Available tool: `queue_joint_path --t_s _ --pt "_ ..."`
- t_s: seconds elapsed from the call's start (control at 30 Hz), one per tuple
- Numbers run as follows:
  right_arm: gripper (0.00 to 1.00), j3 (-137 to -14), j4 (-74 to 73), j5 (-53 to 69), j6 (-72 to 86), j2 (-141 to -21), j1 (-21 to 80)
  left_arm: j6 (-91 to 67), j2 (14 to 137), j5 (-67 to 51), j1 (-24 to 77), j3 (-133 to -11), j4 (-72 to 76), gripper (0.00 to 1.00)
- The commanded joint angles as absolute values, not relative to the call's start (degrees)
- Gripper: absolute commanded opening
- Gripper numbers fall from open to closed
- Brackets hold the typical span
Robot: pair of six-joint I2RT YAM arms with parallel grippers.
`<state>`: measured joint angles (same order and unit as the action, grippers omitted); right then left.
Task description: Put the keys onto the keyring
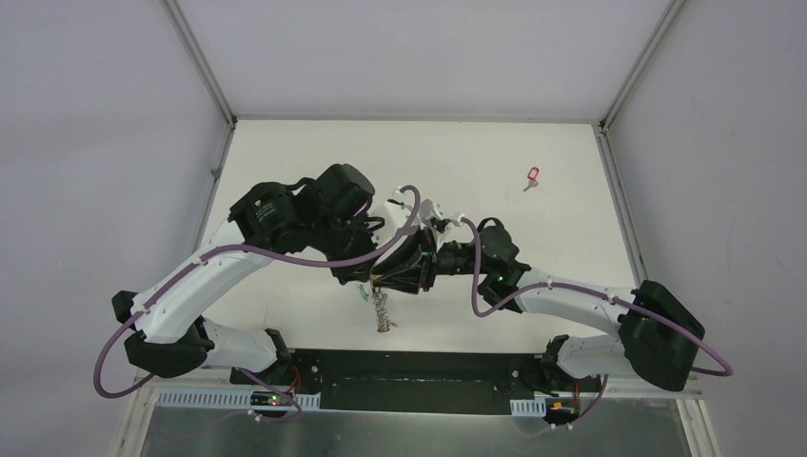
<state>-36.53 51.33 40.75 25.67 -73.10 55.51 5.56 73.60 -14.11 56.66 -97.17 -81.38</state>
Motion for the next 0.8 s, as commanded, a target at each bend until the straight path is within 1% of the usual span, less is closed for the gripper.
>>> queue_joint_path --t_s 0.0,0.03,0.1,0.13,0.3,0.4,0.5,0.57,0.67,0.77 --pt "0.25 -40.5 54.31 44.25 25.0 -74.24 56.79 5.28 72.04 -15.91 57.12 -97.97 -78.62 0.0" --pt "0.16 -40.69 53.8 44.37 24.54 -74.26 56.98 5.23 71.91 -15.96 57.08 -97.87 -78.44 0.0" --pt "0.02 -40.49 53.61 44.26 24.07 -74.19 57.04 5.15 71.65 -15.95 57.14 -97.58 -78.23 0.0" --pt "0.0 -40.33 53.59 44.22 24.04 -74.18 57.04 5.17 71.49 -15.91 57.1 -97.4 -78.1 0.0" --pt "0.0 -39.66 53.8 43.86 23.81 -73.94 57.13 4.64 70.33 -15.27 57.07 -96.37 -77.25 0.01" --pt "0.0 -39.03 53.96 42.73 23.42 -73.08 57.15 3.0 68.16 -13.51 57.14 -94.35 -75.7 0.27" --pt "0.0 -38.63 53.96 42.22 22.94 -72.25 57.14 1.19 62.98 -12.29 57.12 -89.64 -71.64 0.45" --pt "0.0 -38.53 53.95 42.17 22.73 -71.87 57.16 0.14 58.85 -11.4 57.09 -85.79 -66.56 0.51" --pt "0.0 -38.32 53.96 42.37 22.7 -71.48 57.13 -3.68 51.52 -9.91 57.09 -78.74 -58.58 0.56" --pt "0.0 -37.92 53.96 42.34 22.79 -71.0 57.13 -5.43 43.98 -10.11 57.12 -71.25 -50.3 0.55"
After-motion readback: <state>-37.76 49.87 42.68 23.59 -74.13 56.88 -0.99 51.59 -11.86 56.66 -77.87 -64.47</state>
